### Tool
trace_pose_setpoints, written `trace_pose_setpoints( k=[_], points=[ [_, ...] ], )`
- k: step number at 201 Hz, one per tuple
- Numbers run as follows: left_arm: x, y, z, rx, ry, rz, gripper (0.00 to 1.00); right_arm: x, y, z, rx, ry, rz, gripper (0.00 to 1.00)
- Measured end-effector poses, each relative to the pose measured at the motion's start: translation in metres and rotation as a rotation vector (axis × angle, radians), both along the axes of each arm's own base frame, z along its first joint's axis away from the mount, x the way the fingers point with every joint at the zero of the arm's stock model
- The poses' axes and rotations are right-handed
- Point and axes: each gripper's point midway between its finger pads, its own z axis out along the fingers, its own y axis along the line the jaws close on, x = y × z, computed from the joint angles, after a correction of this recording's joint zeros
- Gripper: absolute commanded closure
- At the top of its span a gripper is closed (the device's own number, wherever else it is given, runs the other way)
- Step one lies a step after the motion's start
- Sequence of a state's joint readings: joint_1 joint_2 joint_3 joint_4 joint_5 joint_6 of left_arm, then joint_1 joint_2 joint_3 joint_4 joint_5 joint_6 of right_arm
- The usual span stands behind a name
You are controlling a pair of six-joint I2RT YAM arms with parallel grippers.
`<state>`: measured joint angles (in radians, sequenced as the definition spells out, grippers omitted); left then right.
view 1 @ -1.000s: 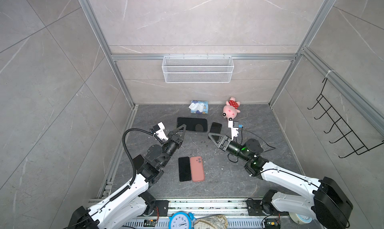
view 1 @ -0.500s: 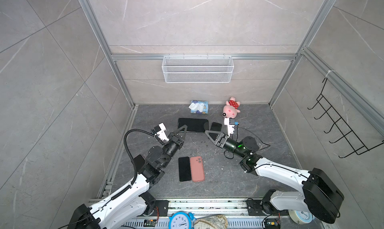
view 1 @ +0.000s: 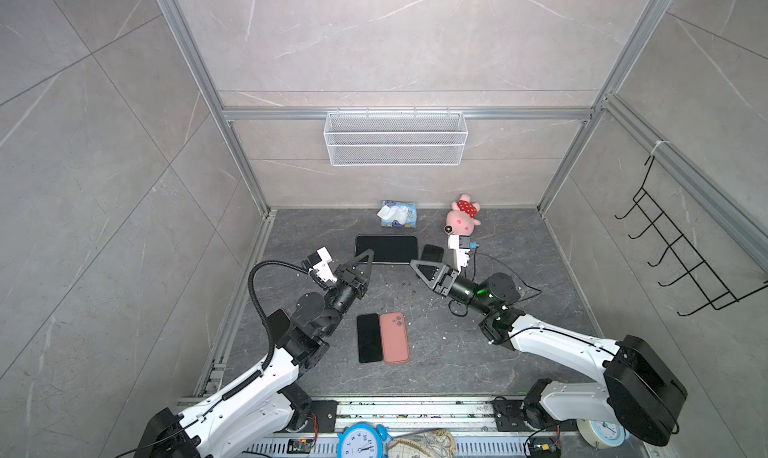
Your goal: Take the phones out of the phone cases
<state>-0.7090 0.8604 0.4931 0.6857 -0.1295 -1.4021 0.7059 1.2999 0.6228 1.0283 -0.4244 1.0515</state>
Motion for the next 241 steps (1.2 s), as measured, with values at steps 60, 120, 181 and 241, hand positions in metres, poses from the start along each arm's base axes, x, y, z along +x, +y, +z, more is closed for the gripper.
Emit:
trace_pose_setpoints(
  k=[60,120,181,241],
  points=[
    [0.000,-0.011,-0.005,-0.029,0.145,-0.071,1.00,-0.009,-0.009,0.001,-0.264,-0.270,-0.067,1.00],
    [0.001,-0.031,-0.021,0.015,0.213,-0.147,1.00,-0.015,-0.008,-0.041,-0.563,-0.408,-0.038,0.97],
    [0.010,-0.003,-0.021,0.034,0.224,-0.097,1.00,-0.052,-0.051,-0.043,-0.555,-0.414,-0.092,0.37],
    [0.007,-0.007,-0.015,0.030,0.194,-0.136,1.00,-0.029,-0.045,-0.044,-0.403,-0.171,-0.094,0.17]
  ],
)
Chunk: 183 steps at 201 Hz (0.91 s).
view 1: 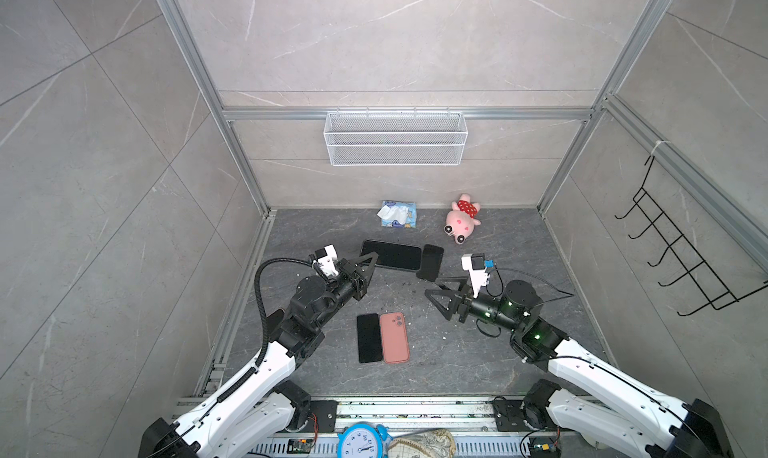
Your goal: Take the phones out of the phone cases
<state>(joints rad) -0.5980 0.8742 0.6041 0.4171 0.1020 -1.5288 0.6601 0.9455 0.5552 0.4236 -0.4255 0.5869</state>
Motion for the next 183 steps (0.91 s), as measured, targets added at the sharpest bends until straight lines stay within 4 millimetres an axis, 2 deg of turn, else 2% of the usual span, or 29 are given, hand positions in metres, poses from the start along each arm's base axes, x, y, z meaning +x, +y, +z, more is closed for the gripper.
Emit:
trace_pose_setpoints(
  k=[17,75,96,142,164,183],
  points=[
    [-0.001,0.000,0.002,-0.004,-0.009,-0.004,1.00,0.005,0.008,0.003,0.068,0.054,0.017,0.21],
    [-0.001,0.000,0.007,-0.013,-0.026,-0.004,1.00,0.020,0.027,0.015,0.261,0.182,0.076,0.44],
    [-0.001,0.000,0.008,-0.016,-0.031,-0.004,1.00,0.022,0.029,0.021,0.307,0.200,0.089,0.50],
    [-0.001,0.000,0.009,-0.014,-0.035,-0.004,1.00,0.021,0.029,0.039,0.377,0.194,0.112,0.55],
    [-0.002,0.000,0.009,-0.015,-0.036,-0.003,1.00,0.022,0.030,0.048,0.400,0.188,0.120,0.61],
    [-0.002,0.001,0.012,-0.019,-0.043,-0.003,1.00,0.025,0.032,0.047,0.405,0.195,0.120,0.69]
  ],
)
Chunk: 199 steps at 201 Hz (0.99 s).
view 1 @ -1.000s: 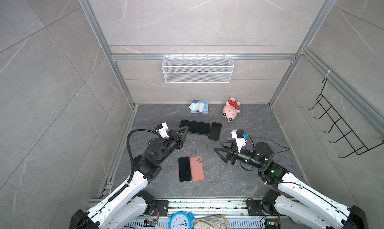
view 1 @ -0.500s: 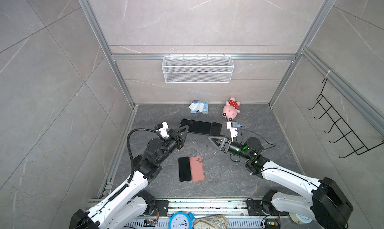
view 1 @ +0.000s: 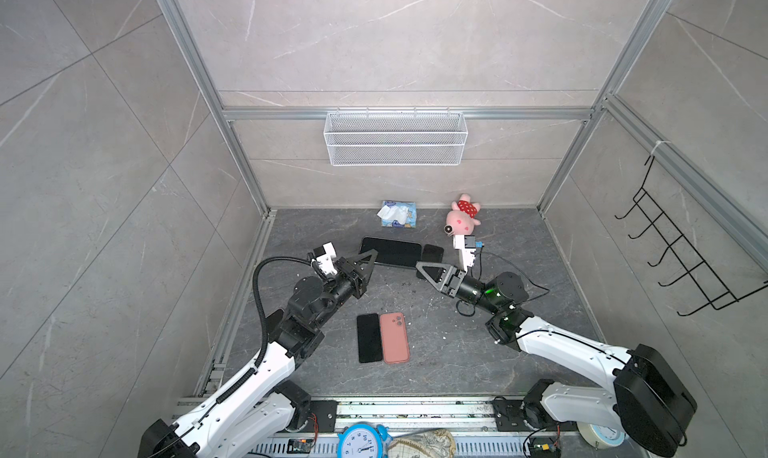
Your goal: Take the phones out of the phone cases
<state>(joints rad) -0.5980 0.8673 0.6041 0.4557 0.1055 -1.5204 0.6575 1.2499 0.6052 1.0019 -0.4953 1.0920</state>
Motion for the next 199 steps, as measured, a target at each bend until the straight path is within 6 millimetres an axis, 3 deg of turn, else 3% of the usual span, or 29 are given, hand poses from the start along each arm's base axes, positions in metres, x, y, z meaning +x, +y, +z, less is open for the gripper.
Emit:
trace_pose_setpoints(
  k=[74,129,199],
  points=[
    [0.001,0.002,0.003,0.005,-0.022,0.015,1.00,0.003,0.004,-0.003,0.030,0.047,0.023,1.00],
    [0.003,-0.001,0.001,0.020,0.003,0.008,1.00,0.003,0.004,-0.008,-0.001,-0.009,0.022,1.00],
    [0.019,-0.019,0.003,0.033,0.047,-0.039,1.00,0.003,-0.007,-0.007,-0.177,-0.327,-0.118,1.00]
  ],
)
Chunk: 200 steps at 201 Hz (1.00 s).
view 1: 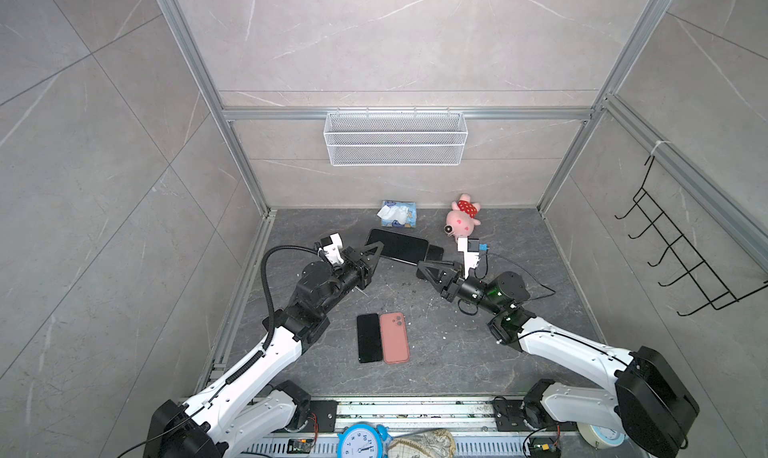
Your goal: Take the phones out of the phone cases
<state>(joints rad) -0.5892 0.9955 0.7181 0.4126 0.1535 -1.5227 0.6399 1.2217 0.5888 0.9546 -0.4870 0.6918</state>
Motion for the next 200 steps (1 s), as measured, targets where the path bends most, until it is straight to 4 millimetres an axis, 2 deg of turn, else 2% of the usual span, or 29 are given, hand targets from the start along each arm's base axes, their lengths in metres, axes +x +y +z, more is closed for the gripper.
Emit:
trace_pose_setpoints(
  k=[47,77,98,122,147,170,185,200],
  points=[
    [0.008,-0.003,0.013,-0.025,0.002,0.005,1.00,0.003,0.000,0.006,-0.122,-0.233,-0.065,1.00],
    [-0.002,-0.017,0.030,-0.044,-0.012,-0.075,1.00,0.010,0.009,-0.020,-0.278,-0.299,-0.068,1.00],
    [-0.007,-0.025,0.033,-0.039,-0.009,-0.120,1.00,0.016,0.005,-0.030,-0.337,-0.312,-0.093,1.00],
    [-0.005,-0.022,0.032,-0.038,-0.006,-0.124,1.00,0.016,-0.009,-0.031,-0.337,-0.315,-0.127,0.73],
    [0.002,-0.013,0.032,-0.039,-0.007,-0.105,1.00,-0.003,-0.024,-0.036,-0.319,-0.306,-0.132,0.46],
    [0.010,-0.001,0.031,-0.015,-0.021,-0.100,1.00,-0.015,-0.041,-0.039,-0.327,-0.292,-0.173,0.36],
    [0.013,0.005,0.032,0.056,-0.053,-0.129,1.00,-0.023,-0.052,-0.032,-0.339,-0.279,-0.202,0.34],
    [0.015,0.006,0.044,0.175,-0.125,-0.183,1.00,-0.027,-0.060,-0.019,-0.368,-0.259,-0.221,0.33]
  ],
)
